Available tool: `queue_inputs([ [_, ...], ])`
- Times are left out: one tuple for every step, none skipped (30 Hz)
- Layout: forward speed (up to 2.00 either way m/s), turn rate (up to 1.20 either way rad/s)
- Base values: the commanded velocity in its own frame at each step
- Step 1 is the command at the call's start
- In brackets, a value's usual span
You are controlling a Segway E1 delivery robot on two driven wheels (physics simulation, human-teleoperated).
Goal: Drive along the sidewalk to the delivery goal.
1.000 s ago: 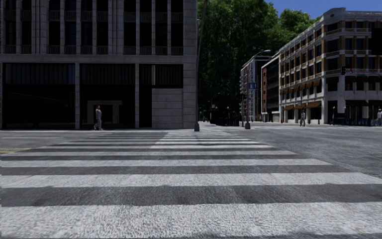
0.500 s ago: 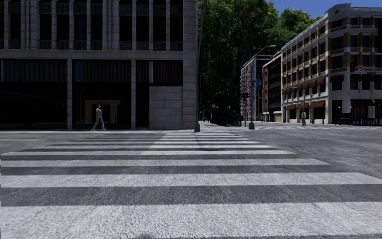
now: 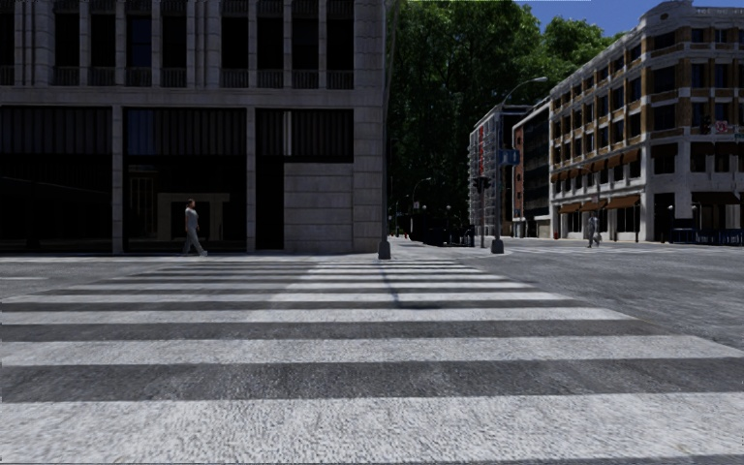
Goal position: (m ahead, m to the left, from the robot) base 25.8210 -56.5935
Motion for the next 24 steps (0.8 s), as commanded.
queue_inputs([
  [2.00,0.00],
  [2.00,0.00],
  [2.00,0.00],
  [2.00,0.00],
  [2.00,0.00],
  [2.00,0.00],
  [2.00,0.00],
  [2.00,0.00],
  [2.00,0.00],
  [2.00,0.00],
  [2.00,0.00],
  [2.00,0.00],
  [2.00,0.00],
  [2.00,0.00],
  [2.00,0.00],
  [2.00,0.00],
  [2.00,0.00],
  [2.00,0.00],
  [2.00,0.00],
  [2.00,0.00],
  [2.00,0.00],
  [2.00,0.00],
  [2.00,0.00],
  [2.00,0.00],
])
